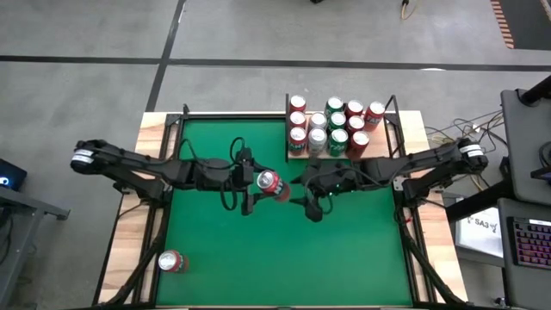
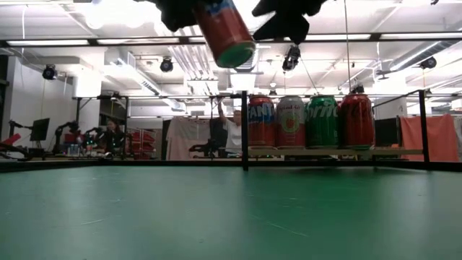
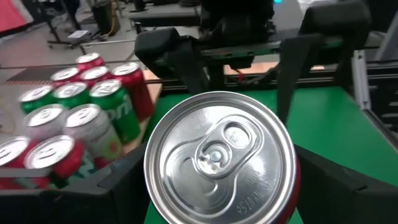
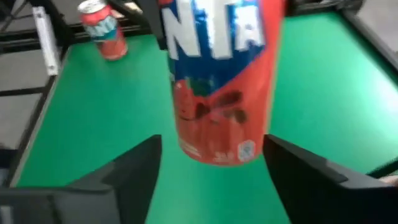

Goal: Place canned beverage on shelf
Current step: Put the red soda can on the shelf aligned with the other red soda can

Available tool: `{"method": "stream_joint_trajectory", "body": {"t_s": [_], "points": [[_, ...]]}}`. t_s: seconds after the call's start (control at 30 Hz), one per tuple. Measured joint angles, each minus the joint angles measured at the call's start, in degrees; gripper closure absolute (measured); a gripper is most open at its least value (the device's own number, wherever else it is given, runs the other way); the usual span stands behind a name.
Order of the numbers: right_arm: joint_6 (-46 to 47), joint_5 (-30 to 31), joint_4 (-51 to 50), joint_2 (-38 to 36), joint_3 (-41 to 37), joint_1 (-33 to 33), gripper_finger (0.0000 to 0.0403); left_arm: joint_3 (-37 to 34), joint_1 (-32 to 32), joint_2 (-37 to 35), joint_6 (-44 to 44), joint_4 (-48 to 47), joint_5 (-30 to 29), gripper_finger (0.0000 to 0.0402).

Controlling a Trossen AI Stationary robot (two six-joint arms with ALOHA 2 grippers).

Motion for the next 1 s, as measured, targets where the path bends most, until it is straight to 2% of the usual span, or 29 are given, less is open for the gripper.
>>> {"method": "stream_joint_trajectory", "body": {"t_s": [0.07, 0.17, 0.5, 0.7, 0.83, 0.9, 1.0], "points": [[2.1, 0.9, -2.2, 0.8, 1.9, 1.2, 0.0107, 0.9, -0.6, 0.6, 0.2, -0.3, 0.1, 0.0114], [3.3, 5.8, -4.6, 1.9, 4.6, 3.4, 0.0091, 2.5, -1.5, 1.4, 0.7, 0.4, 0.1, 0.0114], [1.6, 18.0, -7.2, 8.6, 11.4, 9.7, 0.0085, 5.9, -4.9, 4.8, 2.2, 0.7, -0.3, 0.0114], [0.7, 18.3, -8.5, 11.4, 15.0, 9.7, 0.0097, 6.8, -5.5, 4.9, 3.7, 0.5, 0.1, 0.0114], [0.6, 20.6, -8.1, 11.8, 14.9, 9.8, 0.0137, 6.8, -5.5, 4.6, 5.1, 0.2, 0.2, 0.0114], [1.0, 21.6, -8.2, 11.9, 14.9, 9.8, 0.0142, 6.8, -5.5, 4.6, 5.8, -0.1, 0.4, 0.0112], [1.6, 23.2, -7.9, 11.8, 14.8, 9.8, 0.0142, 6.8, -5.4, 4.6, 6.2, 0.6, 0.0, 0.0076]]}}
